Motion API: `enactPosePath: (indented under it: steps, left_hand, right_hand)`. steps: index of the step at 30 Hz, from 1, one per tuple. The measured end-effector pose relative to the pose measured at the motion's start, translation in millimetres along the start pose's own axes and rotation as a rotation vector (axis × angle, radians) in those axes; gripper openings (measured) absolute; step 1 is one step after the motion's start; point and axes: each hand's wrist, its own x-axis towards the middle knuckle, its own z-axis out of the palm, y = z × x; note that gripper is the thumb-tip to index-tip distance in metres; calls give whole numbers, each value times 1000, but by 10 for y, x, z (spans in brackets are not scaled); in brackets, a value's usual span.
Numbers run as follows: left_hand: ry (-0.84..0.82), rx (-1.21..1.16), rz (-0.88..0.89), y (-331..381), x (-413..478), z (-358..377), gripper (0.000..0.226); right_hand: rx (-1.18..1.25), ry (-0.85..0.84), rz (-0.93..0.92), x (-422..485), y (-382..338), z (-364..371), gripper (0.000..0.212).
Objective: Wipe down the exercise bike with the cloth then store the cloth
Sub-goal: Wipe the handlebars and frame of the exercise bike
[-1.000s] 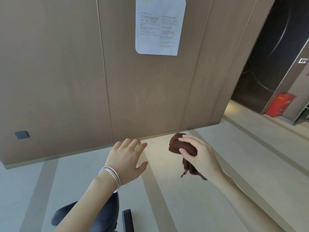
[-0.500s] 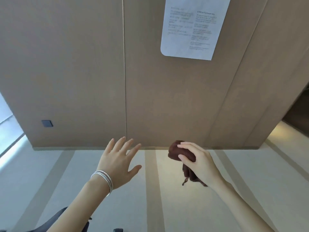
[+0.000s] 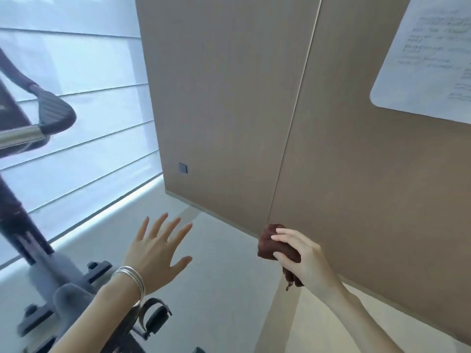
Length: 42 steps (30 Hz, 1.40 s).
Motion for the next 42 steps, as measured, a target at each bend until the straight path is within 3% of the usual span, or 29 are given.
enactPosePath:
  steps: [3, 6, 8, 16, 27, 34, 42]
  left_hand:
    - [35, 27, -100, -169, 65, -52, 75]
    - [58, 69, -148, -334, 238, -19, 101]
    - [68, 56, -188, -447, 401, -31, 104]
    - [54, 99, -373, -1010, 846, -84, 72]
    - [25, 177, -701, -1767, 1303, 85, 69]
    - [94, 173, -900, -2129, 1917, -52, 67]
    - [116, 242, -1056, -2336, 2079, -109, 67]
  right_hand:
    - [72, -60, -67, 484, 17, 248, 30]
    - [107, -97, -173, 973, -49, 477, 30]
    - [112, -127, -229, 1304, -105, 578, 30]
    - [137, -159, -407, 2469, -196, 948, 31]
    - [266, -390, -744, 4006, -487, 2083, 32]
    - [409, -496, -926, 5138, -793, 2660, 32]
    - [517, -535, -1144, 5615, -1237, 3207, 33]
